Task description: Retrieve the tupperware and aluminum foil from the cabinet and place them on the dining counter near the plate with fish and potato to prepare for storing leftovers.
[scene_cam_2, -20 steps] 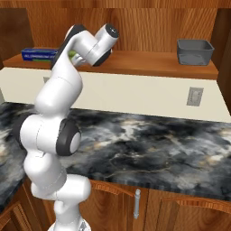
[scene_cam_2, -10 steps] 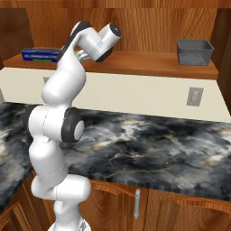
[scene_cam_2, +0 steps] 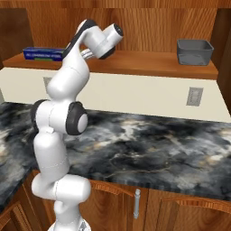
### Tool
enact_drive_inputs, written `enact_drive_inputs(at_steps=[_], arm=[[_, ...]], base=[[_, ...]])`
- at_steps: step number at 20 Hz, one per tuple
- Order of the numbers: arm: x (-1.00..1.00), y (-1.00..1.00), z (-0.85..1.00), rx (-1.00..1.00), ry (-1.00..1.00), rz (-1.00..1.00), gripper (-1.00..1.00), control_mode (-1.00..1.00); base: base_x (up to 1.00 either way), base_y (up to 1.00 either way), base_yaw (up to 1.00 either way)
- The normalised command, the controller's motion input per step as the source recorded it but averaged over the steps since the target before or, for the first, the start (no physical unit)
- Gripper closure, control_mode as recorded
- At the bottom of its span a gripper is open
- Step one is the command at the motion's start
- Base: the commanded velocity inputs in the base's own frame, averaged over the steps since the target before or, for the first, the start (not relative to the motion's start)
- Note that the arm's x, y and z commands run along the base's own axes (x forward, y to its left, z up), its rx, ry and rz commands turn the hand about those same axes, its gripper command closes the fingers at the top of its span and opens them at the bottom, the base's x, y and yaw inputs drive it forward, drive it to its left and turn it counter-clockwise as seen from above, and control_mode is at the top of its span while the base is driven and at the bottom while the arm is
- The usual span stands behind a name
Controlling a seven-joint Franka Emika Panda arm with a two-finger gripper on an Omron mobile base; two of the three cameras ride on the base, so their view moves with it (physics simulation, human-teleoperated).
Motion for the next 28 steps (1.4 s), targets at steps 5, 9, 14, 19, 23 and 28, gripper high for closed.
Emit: enact_drive_inputs(at_steps=[5,9,14,19,23,28], arm=[[0.09,0.38,-0.05,0.00,-0.05,0.17,-1.00,-1.00],[0.13,0.37,-0.18,0.00,-0.03,0.17,-1.00,-1.00],[0.10,0.33,-0.17,0.00,-0.01,0.15,1.00,-1.00],[0.00,0.03,-0.02,0.00,-0.03,0.00,1.00,-1.00],[-0.43,0.00,-0.04,0.00,-0.11,-0.06,1.00,-1.00],[-0.97,-0.15,0.00,0.02,-0.08,-0.09,1.00,-1.00]], base=[[0.00,0.00,0.00],[0.00,0.00,0.00],[0.00,0.00,0.00],[0.00,0.00,0.00],[0.00,0.00,0.00],[0.00,0.00,0.00]])
